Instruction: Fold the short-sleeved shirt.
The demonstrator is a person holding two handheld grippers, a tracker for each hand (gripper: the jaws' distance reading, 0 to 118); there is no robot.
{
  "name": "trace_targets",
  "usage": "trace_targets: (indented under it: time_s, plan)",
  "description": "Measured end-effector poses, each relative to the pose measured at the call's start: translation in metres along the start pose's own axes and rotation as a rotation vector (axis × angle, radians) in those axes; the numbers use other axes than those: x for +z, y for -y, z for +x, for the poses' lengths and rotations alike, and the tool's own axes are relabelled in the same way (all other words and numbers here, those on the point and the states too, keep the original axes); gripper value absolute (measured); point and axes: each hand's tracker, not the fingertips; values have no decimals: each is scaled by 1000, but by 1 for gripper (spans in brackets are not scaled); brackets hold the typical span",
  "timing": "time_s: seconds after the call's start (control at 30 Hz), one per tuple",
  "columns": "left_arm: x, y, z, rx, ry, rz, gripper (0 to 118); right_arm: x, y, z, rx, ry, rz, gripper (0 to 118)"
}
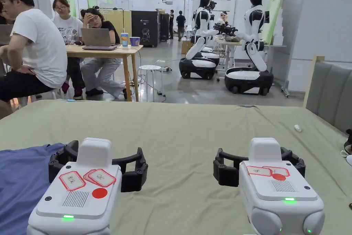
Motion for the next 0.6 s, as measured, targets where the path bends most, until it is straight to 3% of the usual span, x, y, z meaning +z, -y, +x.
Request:
trace_targets:
  time_s: [0.6]
  plan:
    - [-2, 2, -1, -1, 4, -19, 118, -3, 3, -1, 14, -12, -3, 118]
